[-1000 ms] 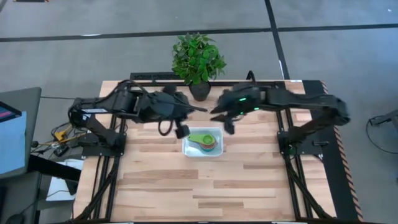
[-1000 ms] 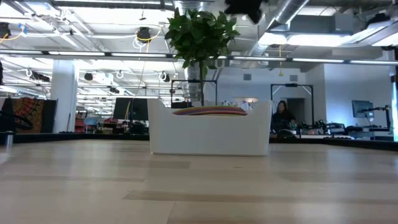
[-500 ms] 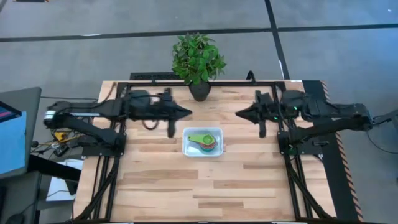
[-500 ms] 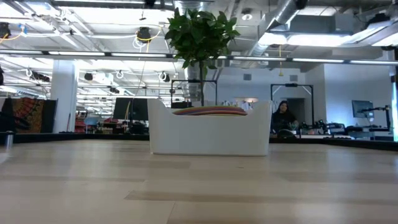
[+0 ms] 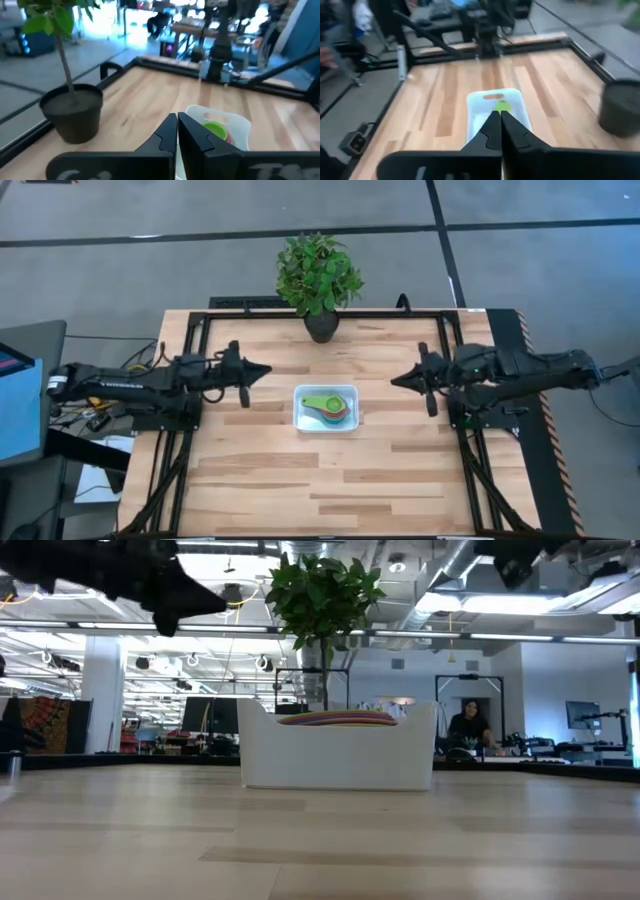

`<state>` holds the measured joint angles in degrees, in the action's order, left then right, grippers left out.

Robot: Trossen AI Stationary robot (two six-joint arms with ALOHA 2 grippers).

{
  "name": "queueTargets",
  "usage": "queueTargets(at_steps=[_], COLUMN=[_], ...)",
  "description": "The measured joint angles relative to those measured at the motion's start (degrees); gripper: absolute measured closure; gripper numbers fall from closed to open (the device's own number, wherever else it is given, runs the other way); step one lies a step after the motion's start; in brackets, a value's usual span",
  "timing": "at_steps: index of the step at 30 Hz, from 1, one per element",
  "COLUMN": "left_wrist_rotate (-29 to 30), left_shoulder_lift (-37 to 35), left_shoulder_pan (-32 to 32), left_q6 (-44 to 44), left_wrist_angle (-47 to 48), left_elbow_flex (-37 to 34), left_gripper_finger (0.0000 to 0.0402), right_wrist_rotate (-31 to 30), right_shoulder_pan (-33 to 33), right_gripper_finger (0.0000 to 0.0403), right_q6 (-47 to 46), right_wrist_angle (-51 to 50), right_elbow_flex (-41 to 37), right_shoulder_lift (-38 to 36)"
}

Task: Nest measuring cups in basket
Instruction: Return to Home Position

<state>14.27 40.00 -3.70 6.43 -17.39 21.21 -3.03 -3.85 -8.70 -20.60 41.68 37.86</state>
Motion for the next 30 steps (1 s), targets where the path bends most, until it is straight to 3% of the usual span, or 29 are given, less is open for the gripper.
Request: queueTargets(at_steps=[5, 11, 23, 30], left_wrist_rotate=[-4.5, -8.9, -9.2, -10.7], left_shoulder_lift=[-8.0, -13.3, -22.7, -25.1], left_shoulder_pan=[0.2, 0.2, 0.2, 0.2], left_q6=[-2.8, -7.4, -6.7, -9.1], left_wrist_angle=[-3.1, -2.9, -3.3, -1.4], left_elbow_flex=[-6.8, -12.4, -20.6, -20.6], left_gripper_finger=[0.0401, 0.0401, 0.0401, 0.0401], right_wrist_rotate=[0.3, 0.0, 0.0, 0.0], right_shoulder_pan=[-2.1, -1.3, 1.2, 1.2], right_gripper_finger=[0.0396, 0.0398, 0.0396, 0.0398], right_q6=[5.3, 5.6, 5.7, 6.0], right_wrist_angle=[7.6, 7.6, 10.0, 19.5], right_elbow_flex=[-4.7, -9.1, -17.1, -23.9], right_shoulder_lift=[-5.4, -11.3, -22.3, -25.3])
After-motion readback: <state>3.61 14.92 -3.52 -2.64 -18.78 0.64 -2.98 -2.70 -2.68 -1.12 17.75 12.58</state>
